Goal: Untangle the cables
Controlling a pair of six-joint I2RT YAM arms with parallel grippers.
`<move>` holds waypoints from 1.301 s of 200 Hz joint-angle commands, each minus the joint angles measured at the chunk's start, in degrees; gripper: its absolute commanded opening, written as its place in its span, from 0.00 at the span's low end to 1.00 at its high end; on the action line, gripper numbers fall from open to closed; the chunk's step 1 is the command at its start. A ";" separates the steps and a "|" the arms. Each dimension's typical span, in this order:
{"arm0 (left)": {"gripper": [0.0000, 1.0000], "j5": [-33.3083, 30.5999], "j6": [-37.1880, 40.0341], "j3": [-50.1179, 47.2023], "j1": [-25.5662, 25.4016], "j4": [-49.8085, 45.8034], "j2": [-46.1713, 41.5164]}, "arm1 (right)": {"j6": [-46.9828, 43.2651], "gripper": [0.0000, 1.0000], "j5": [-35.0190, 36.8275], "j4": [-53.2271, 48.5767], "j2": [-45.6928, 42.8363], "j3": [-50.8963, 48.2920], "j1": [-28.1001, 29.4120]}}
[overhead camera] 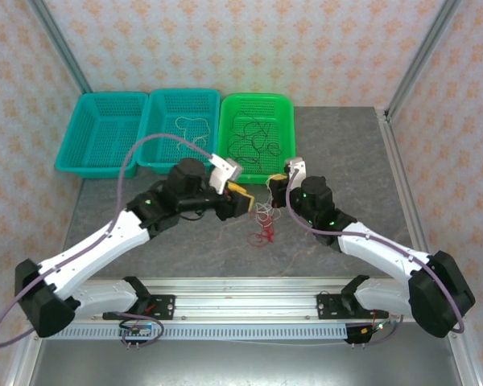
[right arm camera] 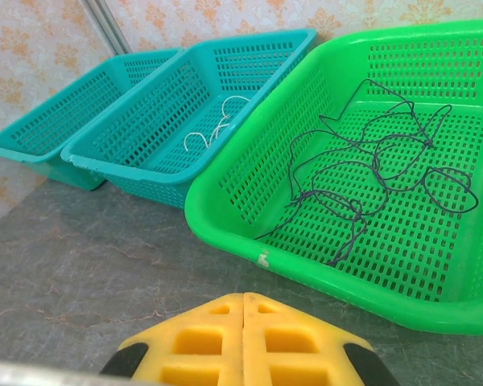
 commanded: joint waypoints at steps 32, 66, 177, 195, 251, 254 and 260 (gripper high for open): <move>0.60 1.50 1.51 -0.81 -2.08 8.93 8.58 | 1.15 0.00 -0.18 0.41 0.16 2.36 0.01; 0.61 4.05 3.51 1.06 -2.16 11.03 15.74 | 1.59 0.00 -0.18 0.43 0.71 3.19 -0.02; 0.00 0.04 0.92 2.28 -2.69 13.58 17.01 | 4.92 0.02 11.17 -3.73 1.15 1.08 -0.01; 0.00 -0.17 0.33 1.37 -2.67 10.81 10.66 | 6.73 0.08 18.12 -6.22 2.69 -0.35 -0.09; 0.00 -8.34 -1.29 3.52 -2.60 6.25 -9.97 | 21.13 0.21 21.58 -9.08 11.27 -1.90 -2.79; 0.00 -8.93 -1.24 3.90 -2.60 6.04 -10.71 | 21.91 0.21 21.61 -9.14 11.62 -1.98 -2.99; 0.00 -10.15 -1.20 4.63 -2.60 5.56 -12.03 | 23.25 0.21 21.61 -9.28 12.28 -2.08 -3.40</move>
